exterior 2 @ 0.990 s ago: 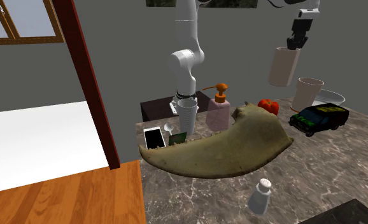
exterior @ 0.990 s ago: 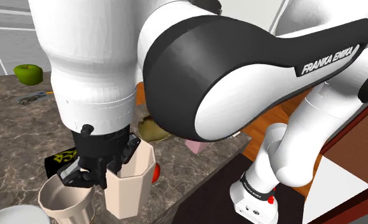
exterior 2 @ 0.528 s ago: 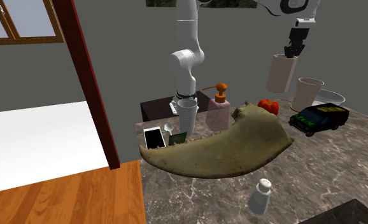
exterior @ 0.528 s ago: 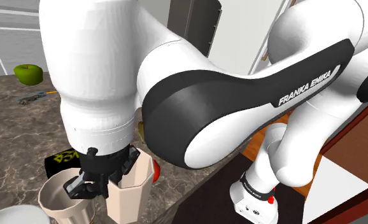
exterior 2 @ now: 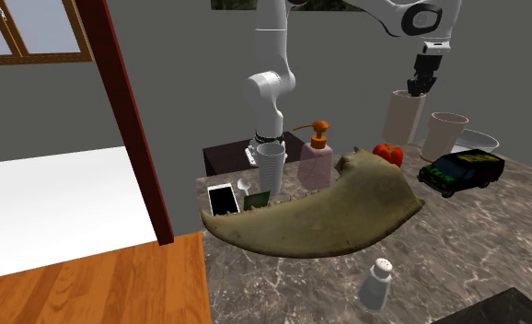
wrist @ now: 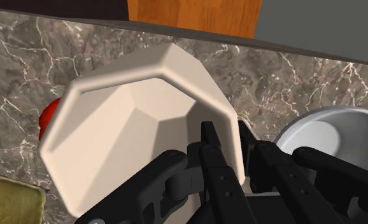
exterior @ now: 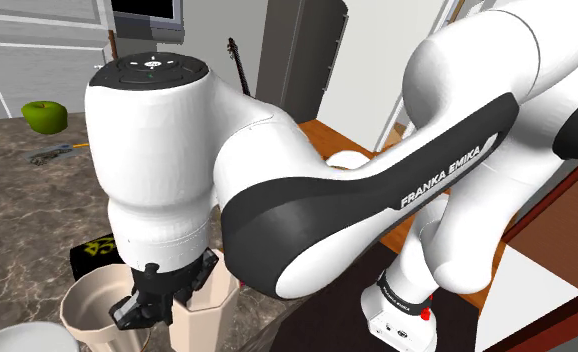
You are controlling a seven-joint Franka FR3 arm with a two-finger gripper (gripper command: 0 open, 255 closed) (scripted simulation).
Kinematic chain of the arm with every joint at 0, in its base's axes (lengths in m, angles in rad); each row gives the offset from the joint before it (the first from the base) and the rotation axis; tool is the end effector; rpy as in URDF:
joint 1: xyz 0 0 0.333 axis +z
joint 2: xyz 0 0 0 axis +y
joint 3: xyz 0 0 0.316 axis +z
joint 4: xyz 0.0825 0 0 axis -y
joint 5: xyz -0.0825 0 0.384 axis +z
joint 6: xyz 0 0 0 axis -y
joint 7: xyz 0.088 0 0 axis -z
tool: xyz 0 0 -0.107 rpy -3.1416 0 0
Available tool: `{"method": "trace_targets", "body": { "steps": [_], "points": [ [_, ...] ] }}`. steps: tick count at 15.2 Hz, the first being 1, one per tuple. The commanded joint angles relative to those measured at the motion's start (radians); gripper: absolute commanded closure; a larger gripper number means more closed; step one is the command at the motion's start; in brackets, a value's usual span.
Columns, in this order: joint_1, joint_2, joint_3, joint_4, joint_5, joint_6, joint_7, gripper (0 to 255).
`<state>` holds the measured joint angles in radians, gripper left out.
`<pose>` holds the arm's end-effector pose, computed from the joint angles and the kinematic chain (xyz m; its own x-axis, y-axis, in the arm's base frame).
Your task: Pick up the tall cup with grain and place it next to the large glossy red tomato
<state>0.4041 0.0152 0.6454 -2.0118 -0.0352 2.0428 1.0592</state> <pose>0.2804 0.4821 0.4487 0.9996 0.0058 0.0288 0.0059 -1.0000 -0.0053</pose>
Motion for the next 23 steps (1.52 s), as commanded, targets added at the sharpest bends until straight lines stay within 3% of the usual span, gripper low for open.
{"method": "trace_targets", "body": {
  "steps": [1,8,16,17,23],
  "points": [
    [0.002,0.01,0.002,-0.015,-0.008,0.024,0.008,255],
    [0.007,0.056,0.002,-0.073,-0.044,0.118,0.035,255],
    [0.007,0.056,0.001,-0.073,-0.044,0.118,0.035,255],
    [0.007,0.056,0.001,-0.073,-0.044,0.118,0.035,0],
    [0.005,0.038,0.002,-0.056,-0.03,0.087,0.025,0]
  ]
}}
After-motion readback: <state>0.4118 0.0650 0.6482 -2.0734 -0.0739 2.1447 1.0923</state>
